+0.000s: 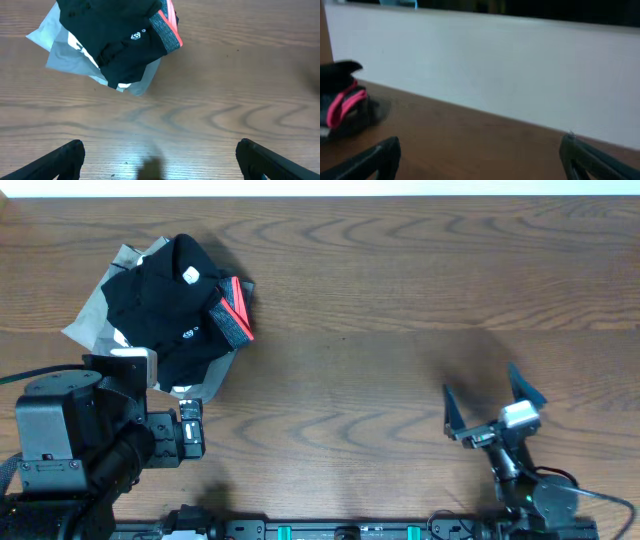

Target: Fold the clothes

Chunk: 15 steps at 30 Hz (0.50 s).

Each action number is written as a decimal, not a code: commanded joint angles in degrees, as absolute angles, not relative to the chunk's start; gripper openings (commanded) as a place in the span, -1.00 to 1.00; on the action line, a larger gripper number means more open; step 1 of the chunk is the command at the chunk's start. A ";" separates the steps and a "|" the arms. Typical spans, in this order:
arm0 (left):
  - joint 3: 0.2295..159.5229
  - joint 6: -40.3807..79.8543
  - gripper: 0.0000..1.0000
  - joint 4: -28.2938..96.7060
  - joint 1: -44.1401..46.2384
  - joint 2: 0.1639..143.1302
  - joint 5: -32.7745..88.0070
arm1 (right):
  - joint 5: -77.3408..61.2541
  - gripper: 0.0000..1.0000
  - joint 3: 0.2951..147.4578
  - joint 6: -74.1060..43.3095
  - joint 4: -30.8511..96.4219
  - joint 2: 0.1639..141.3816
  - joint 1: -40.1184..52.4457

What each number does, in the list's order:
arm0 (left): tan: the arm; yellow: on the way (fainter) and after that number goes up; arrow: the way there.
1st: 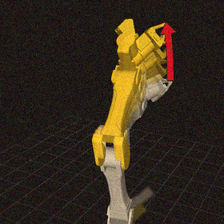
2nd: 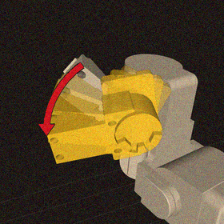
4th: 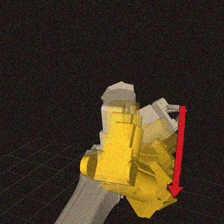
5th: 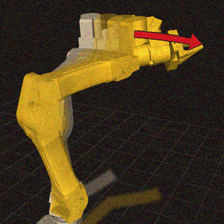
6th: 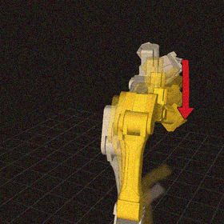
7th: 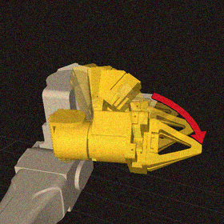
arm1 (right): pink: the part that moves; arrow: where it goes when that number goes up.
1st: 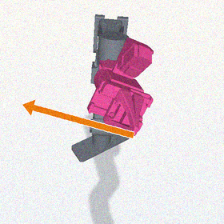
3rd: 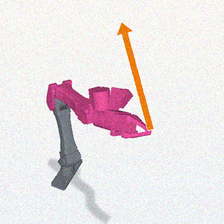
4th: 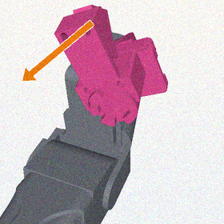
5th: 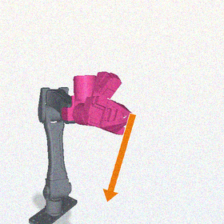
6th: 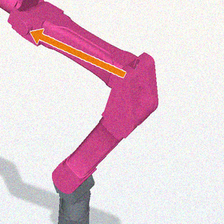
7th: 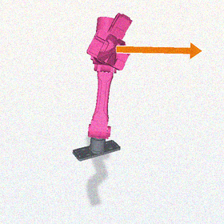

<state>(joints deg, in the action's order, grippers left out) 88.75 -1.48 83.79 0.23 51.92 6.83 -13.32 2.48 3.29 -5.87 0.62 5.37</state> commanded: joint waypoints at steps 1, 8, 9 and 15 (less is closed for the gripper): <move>88.99 -1.19 0.96 83.94 0.47 51.96 6.15 | -13.78 0.98 0.32 2.17 -5.06 0.27 5.50; 88.99 -1.19 0.96 83.94 0.45 51.96 6.15 | -13.58 0.98 0.32 1.87 3.11 0.54 5.65; 88.99 -1.19 0.96 83.94 0.45 51.96 6.13 | -13.98 0.99 0.32 1.28 2.94 0.71 5.65; 88.99 -1.19 0.96 83.94 0.47 51.96 6.15 | -14.39 0.98 0.32 -0.19 2.92 0.80 5.65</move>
<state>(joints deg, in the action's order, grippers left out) 88.75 -1.48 83.79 0.23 51.92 6.85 -13.69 0.40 1.39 2.66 0.86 5.37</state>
